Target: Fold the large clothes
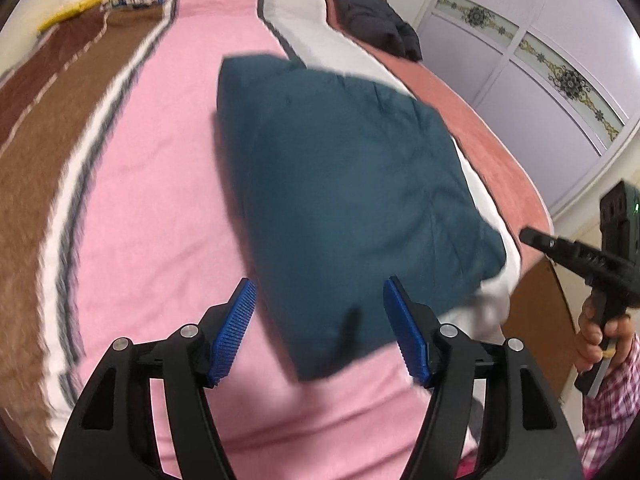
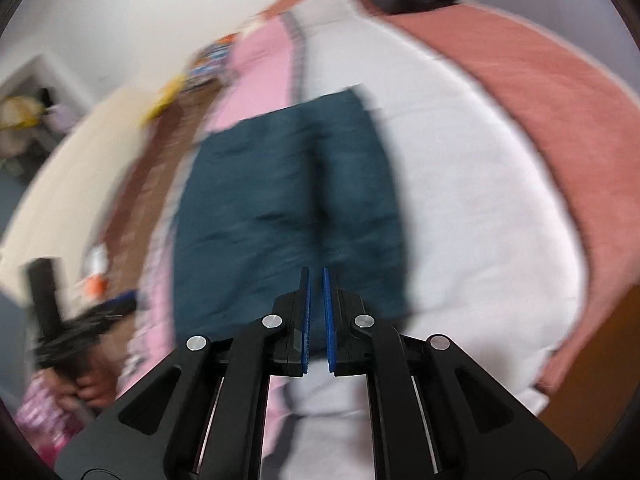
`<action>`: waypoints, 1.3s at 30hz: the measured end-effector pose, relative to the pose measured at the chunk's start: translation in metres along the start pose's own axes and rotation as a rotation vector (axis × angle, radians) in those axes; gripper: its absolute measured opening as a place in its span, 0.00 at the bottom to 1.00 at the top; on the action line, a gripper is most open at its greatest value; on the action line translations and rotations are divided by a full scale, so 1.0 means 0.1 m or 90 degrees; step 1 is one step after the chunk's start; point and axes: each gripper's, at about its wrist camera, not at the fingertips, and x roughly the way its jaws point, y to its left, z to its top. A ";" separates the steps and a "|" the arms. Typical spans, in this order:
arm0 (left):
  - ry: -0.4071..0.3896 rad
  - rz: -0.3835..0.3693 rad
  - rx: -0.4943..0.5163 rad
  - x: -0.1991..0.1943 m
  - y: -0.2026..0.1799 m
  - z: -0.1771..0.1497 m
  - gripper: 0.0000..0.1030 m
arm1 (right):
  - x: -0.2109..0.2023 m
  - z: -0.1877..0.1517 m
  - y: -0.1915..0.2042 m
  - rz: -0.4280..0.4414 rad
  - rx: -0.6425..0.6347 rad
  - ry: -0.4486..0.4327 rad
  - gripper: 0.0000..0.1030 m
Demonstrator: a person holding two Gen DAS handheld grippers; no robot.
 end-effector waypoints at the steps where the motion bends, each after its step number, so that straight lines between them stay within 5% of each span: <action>1: 0.011 -0.009 -0.003 0.04 0.01 -0.03 0.63 | 0.06 0.00 0.01 0.010 0.001 0.011 0.07; 7: 0.093 -0.002 -0.052 0.45 0.13 -0.12 0.64 | 0.69 -0.13 -0.43 -0.046 0.092 0.125 0.00; 15: 0.132 -0.019 -0.097 0.65 0.29 -0.13 0.69 | 0.85 -0.28 -0.59 -0.044 0.123 0.141 0.00; 18: 0.127 -0.021 -0.088 0.60 0.22 -0.12 0.69 | 0.86 -0.25 -0.64 -0.037 0.129 0.144 0.00; 24: 0.015 -0.085 -0.125 0.19 0.38 0.22 0.77 | 0.70 -0.16 -0.66 -0.027 0.116 0.155 0.01; 27: -0.010 -0.092 -0.159 0.18 0.50 0.39 0.79 | 0.56 -0.02 -0.52 -0.019 0.096 0.132 0.15; 29: -0.009 -0.102 -0.183 0.26 0.56 0.47 0.80 | 0.38 0.13 -0.52 -0.001 0.096 0.089 0.40; 30: -0.006 -0.106 -0.192 0.31 0.57 0.48 0.80 | 0.32 0.19 -0.53 -0.012 0.096 0.071 0.60; 31: -0.003 -0.110 -0.197 0.35 0.58 0.49 0.80 | 0.26 0.27 -0.56 -0.028 0.095 0.050 0.67; 39: 0.033 -0.112 -0.169 0.70 0.46 0.52 0.81 | 0.63 0.81 -1.00 0.022 0.187 0.091 0.71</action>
